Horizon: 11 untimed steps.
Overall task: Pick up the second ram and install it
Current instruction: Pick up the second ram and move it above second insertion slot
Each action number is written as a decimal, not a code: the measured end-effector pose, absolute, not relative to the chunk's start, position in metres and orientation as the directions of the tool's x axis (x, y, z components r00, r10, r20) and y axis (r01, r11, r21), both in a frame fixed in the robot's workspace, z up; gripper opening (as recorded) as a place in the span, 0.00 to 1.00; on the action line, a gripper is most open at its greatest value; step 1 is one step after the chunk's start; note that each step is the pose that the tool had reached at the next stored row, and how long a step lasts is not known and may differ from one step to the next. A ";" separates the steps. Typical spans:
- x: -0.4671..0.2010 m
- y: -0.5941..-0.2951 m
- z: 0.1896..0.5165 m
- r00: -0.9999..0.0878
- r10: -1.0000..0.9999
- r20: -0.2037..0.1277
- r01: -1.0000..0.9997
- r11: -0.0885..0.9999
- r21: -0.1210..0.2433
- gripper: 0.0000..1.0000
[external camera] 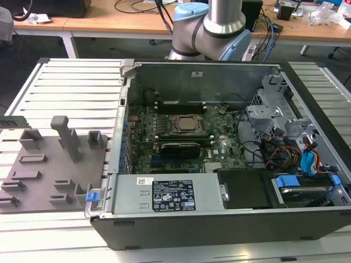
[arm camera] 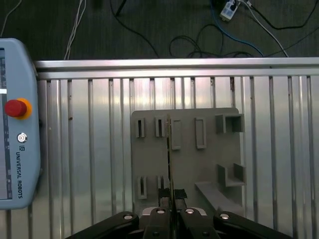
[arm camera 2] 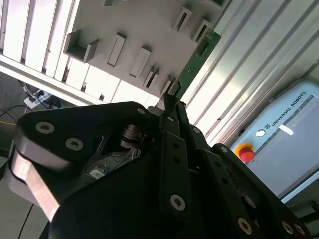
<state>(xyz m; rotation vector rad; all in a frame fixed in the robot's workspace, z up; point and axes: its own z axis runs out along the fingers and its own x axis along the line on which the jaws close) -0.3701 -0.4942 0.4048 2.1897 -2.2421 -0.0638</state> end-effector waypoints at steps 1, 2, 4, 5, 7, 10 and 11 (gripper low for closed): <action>-0.370 -0.494 0.405 -0.024 -0.999 -0.023 -0.999 0.023 0.034 0.14; -0.370 -0.494 0.406 -0.024 -0.999 -0.023 -0.999 0.023 0.034 0.14; -0.370 -0.494 0.407 -0.024 -0.999 -0.023 -0.999 0.023 0.034 0.14; -0.370 -0.494 0.409 -0.024 -0.999 -0.023 -0.999 0.023 0.034 0.14; -0.370 -0.494 0.412 -0.024 -0.999 -0.024 -0.999 0.023 0.034 0.14; -0.370 -0.494 0.418 -0.024 -0.999 -0.023 -0.999 0.023 0.034 0.14; -0.370 -0.494 0.419 -0.024 -0.999 -0.023 -0.999 0.023 0.034 0.14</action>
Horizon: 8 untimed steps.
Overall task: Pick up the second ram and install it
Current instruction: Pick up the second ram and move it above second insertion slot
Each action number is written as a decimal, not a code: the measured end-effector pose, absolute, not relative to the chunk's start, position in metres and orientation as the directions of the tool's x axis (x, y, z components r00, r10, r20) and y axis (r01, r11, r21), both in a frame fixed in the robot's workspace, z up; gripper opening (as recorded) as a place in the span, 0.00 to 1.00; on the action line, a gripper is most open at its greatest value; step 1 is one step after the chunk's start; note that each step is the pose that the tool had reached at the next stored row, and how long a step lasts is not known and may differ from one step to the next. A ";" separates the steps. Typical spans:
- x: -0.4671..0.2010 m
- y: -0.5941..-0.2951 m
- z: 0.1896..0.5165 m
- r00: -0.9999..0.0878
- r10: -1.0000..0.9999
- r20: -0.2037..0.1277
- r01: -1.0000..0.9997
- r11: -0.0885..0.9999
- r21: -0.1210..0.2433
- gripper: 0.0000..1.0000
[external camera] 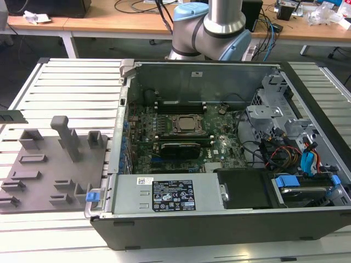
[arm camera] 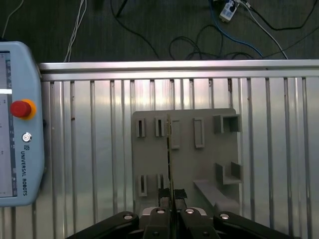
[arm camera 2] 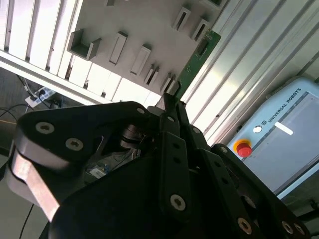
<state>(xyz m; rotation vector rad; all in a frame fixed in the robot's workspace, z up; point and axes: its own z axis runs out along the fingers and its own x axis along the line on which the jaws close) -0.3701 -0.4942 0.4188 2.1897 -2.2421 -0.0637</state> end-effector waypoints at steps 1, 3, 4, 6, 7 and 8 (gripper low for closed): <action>-0.370 -0.494 0.422 -0.024 -0.999 -0.023 -0.999 0.023 0.034 0.14; -0.370 -0.494 0.426 -0.024 -0.999 -0.023 -0.999 0.023 0.034 0.14; -0.370 -0.494 0.428 -0.024 -0.999 -0.023 -0.999 0.023 0.034 0.14; -0.370 -0.494 0.432 -0.024 -0.999 -0.023 -0.999 0.023 0.034 0.14; -0.370 -0.494 0.433 -0.024 -0.999 -0.023 -0.999 0.023 0.034 0.14; -0.370 -0.494 0.434 -0.024 -0.999 -0.023 -0.999 0.023 0.034 0.14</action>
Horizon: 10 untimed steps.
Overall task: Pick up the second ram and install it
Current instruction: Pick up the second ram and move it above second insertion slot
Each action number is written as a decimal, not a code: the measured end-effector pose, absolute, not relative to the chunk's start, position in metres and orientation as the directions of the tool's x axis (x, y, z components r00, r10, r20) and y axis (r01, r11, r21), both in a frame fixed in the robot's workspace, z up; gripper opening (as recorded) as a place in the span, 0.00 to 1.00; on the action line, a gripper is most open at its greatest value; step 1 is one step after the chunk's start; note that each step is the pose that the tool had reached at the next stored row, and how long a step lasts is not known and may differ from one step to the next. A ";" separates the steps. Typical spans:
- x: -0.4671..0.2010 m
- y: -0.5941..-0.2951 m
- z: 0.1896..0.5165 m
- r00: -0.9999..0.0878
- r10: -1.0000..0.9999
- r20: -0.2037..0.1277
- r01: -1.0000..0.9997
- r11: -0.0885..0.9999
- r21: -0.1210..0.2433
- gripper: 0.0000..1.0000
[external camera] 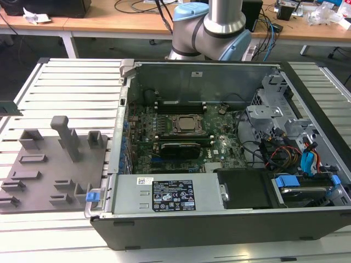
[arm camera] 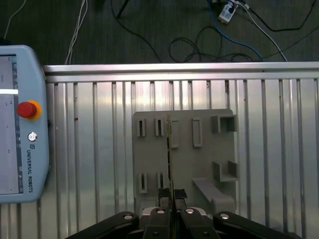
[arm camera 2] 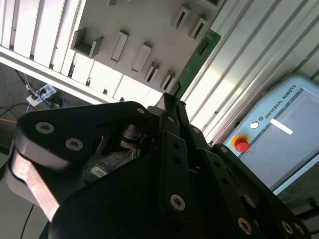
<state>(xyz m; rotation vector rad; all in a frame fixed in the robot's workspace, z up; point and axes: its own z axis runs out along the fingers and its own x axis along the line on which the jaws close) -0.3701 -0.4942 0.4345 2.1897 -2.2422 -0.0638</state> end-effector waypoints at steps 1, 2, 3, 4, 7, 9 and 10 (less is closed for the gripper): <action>-0.370 -0.494 0.435 -0.024 -0.999 -0.023 -0.999 0.023 0.034 0.14; -0.370 -0.494 0.436 -0.024 -0.999 -0.023 -0.999 0.023 0.034 0.14; -0.370 -0.494 0.437 -0.024 -0.999 -0.023 -0.999 0.023 0.034 0.14; -0.370 -0.494 0.438 -0.024 -0.999 -0.023 -0.999 0.023 0.034 0.14; -0.370 -0.494 0.442 -0.024 -0.999 -0.023 -0.999 0.023 0.034 0.14; -0.370 -0.494 0.447 -0.024 -0.999 -0.023 -0.999 0.023 0.034 0.14; -0.370 -0.494 0.449 -0.024 -0.999 -0.023 -0.999 0.023 0.034 0.14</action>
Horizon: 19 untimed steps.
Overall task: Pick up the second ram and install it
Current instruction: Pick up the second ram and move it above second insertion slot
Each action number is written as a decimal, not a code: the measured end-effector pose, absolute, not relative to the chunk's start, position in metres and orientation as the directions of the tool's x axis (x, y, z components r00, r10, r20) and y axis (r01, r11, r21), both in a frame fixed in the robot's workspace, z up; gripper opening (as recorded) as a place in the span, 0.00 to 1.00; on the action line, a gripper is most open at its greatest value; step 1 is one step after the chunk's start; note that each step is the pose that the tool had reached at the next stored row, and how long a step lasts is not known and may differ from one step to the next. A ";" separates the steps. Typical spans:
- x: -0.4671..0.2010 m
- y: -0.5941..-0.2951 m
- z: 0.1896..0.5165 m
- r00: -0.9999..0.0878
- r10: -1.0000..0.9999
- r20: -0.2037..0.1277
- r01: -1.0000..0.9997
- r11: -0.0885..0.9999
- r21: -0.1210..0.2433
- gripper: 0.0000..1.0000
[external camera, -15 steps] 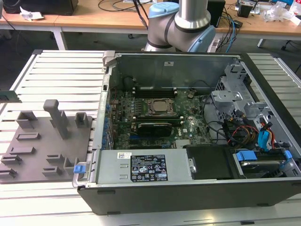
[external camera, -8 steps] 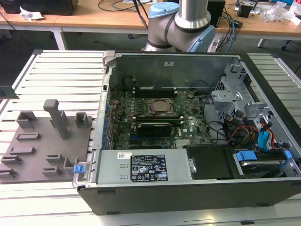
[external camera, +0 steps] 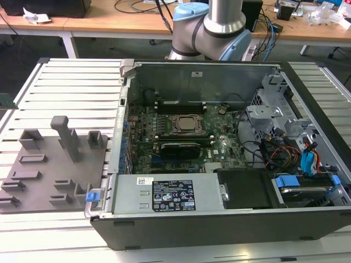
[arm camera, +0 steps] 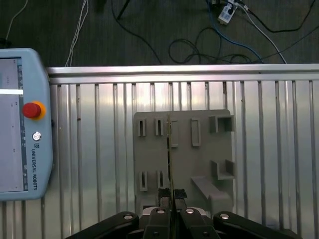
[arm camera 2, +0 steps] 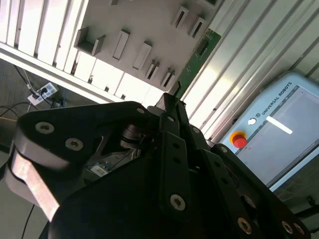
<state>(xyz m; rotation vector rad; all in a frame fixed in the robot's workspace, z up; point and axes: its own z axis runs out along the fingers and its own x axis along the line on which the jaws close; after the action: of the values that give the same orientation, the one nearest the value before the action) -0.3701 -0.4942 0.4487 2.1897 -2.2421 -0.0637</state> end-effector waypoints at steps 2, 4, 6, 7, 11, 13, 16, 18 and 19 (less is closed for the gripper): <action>-0.370 -0.494 0.451 -0.024 -0.999 -0.023 -0.999 0.023 0.034 0.14; -0.370 -0.494 0.454 -0.024 -0.999 -0.023 -0.999 0.023 0.034 0.14; -0.370 -0.494 0.458 -0.024 -0.999 -0.023 -0.999 0.023 0.034 0.14; -0.370 -0.494 0.458 -0.024 -0.999 -0.023 -0.999 0.023 0.034 0.14; -0.370 -0.494 0.465 -0.024 -0.999 -0.023 -0.999 0.023 0.034 0.14; -0.370 -0.494 0.469 -0.024 -0.999 -0.023 -0.999 0.023 0.034 0.14; -0.370 -0.494 0.474 -0.024 -0.999 -0.023 -0.999 0.023 0.034 0.14; -0.370 -0.494 0.476 -0.024 -0.999 -0.023 -0.999 0.023 0.034 0.14; -0.370 -0.494 0.478 -0.024 -0.999 -0.023 -0.999 0.023 0.034 0.14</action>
<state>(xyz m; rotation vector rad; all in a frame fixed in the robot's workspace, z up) -0.3701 -0.4942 0.4775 2.1896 -2.2421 -0.0637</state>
